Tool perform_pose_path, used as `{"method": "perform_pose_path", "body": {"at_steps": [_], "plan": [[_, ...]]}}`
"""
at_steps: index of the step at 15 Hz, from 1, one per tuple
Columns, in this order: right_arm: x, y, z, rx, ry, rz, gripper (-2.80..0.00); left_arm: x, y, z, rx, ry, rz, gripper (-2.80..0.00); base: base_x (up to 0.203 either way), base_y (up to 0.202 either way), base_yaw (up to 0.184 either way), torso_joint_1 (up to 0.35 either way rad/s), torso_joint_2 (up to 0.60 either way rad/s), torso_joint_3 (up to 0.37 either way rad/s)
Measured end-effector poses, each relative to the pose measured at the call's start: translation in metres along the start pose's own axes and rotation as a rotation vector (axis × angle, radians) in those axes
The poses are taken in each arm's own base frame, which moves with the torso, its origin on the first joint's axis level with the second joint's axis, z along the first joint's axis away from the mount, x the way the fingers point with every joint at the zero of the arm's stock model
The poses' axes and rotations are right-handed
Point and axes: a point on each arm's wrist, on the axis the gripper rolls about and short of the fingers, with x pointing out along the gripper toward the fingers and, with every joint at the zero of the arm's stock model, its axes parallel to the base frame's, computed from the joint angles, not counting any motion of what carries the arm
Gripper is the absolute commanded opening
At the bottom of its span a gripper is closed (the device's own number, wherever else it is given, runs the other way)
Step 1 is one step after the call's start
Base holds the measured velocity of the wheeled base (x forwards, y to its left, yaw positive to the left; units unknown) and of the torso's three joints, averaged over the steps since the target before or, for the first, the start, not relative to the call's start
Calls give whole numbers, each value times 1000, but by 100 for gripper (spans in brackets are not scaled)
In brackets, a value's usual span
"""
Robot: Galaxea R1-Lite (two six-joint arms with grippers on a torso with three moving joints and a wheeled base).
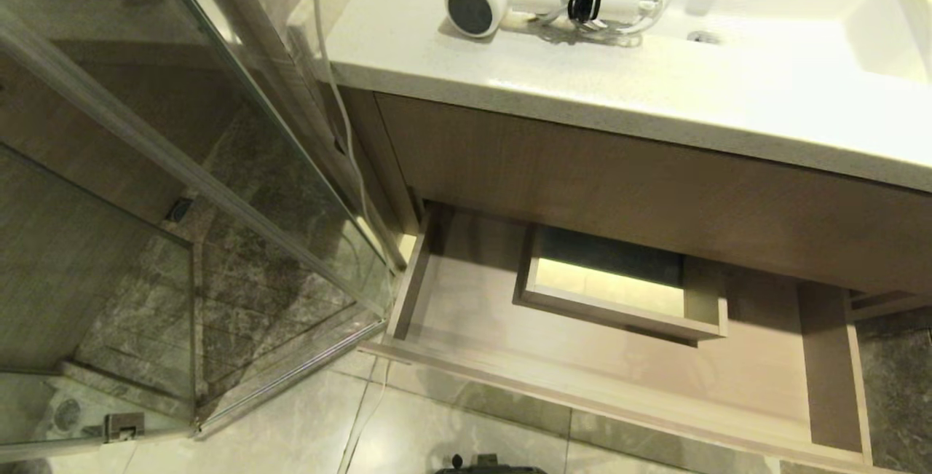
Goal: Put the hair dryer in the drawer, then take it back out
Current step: Pick up the hairdryer
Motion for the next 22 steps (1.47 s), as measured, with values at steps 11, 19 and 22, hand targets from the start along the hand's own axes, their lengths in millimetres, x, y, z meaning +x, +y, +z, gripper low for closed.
{"method": "perform_pose_path", "body": {"at_steps": [11, 19, 22], "plan": [[0, 0, 0, -2, 0, 0, -280, 0, 0, 0, 0, 0, 1, -280, 0, 0, 0, 97, -188, -96], [0, 0, 0, -27, 0, 3, -280, 0, 0, 0, -1, 1, 1, -280, 0, 0, 0, 58, -11, 51], [0, 0, 0, -30, 0, 3, -280, 0, 0, 0, 0, 0, 0, -280, 0, 0, 0, 277, -55, 208]]}}
